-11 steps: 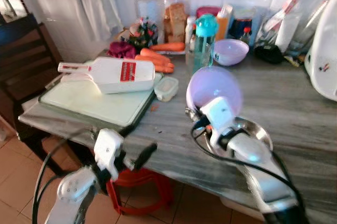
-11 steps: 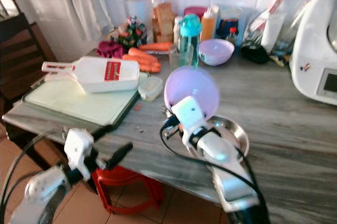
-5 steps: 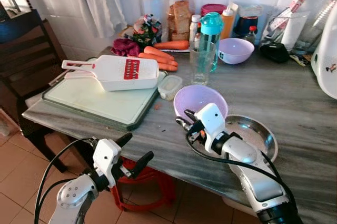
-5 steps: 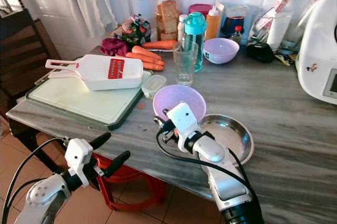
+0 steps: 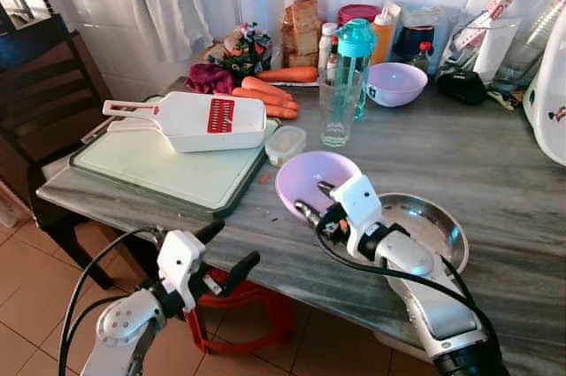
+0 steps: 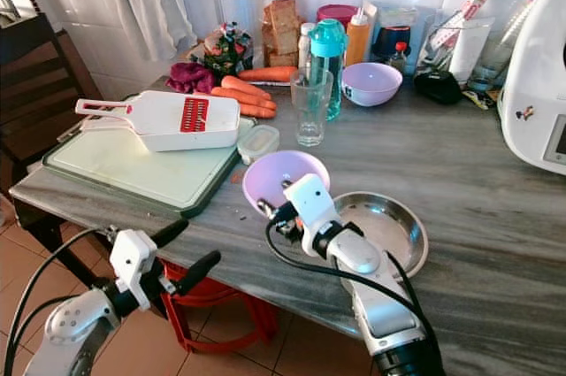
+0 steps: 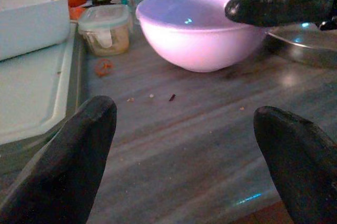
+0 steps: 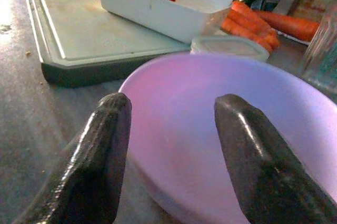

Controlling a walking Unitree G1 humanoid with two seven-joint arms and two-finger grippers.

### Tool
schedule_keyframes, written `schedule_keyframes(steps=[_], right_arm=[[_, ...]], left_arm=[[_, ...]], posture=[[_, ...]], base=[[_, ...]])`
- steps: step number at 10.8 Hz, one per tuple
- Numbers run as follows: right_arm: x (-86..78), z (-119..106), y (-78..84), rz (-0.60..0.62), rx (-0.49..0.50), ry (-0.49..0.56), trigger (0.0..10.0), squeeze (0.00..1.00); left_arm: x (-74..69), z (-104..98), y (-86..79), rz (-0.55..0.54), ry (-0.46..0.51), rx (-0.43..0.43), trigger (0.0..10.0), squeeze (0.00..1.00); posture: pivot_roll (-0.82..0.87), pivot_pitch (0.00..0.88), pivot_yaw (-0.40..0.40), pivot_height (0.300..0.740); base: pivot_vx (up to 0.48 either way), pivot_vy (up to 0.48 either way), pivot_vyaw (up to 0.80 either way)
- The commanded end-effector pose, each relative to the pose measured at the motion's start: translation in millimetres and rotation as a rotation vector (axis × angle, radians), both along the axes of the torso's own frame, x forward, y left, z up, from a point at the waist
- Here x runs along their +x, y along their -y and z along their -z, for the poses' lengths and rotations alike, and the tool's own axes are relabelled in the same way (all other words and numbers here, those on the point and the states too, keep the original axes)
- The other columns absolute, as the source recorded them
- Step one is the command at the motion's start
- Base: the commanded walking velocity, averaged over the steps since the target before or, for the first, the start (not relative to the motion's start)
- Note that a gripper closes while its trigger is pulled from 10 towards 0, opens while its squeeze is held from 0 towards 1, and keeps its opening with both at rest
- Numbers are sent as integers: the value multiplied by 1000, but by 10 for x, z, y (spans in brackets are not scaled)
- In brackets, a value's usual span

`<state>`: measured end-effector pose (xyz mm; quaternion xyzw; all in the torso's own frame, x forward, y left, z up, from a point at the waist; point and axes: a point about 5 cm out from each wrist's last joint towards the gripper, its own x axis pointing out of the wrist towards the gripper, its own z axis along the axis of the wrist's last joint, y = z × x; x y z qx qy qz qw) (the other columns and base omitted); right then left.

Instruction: Setting the table

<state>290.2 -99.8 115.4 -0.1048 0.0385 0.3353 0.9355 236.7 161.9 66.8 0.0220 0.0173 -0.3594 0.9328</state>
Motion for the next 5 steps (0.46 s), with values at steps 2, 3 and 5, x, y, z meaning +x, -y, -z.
schedule_keyframes(steps=[2,3,5], right_arm=[[38,-99,-27,2,8,39,10000,1000],[36,-135,-24,11,17,52,10000,1000],[32,-332,-3,46,53,122,10000,1000]], left_arm=[[23,-77,-20,0,17,17,10000,0],[34,-116,-5,0,21,17,10000,0],[67,-210,42,2,36,11,10000,0]], posture=[[39,0,75,740],[36,0,77,740],[31,0,73,740]], base=[[0,0,0],[0,0,0],[0,0,0]])
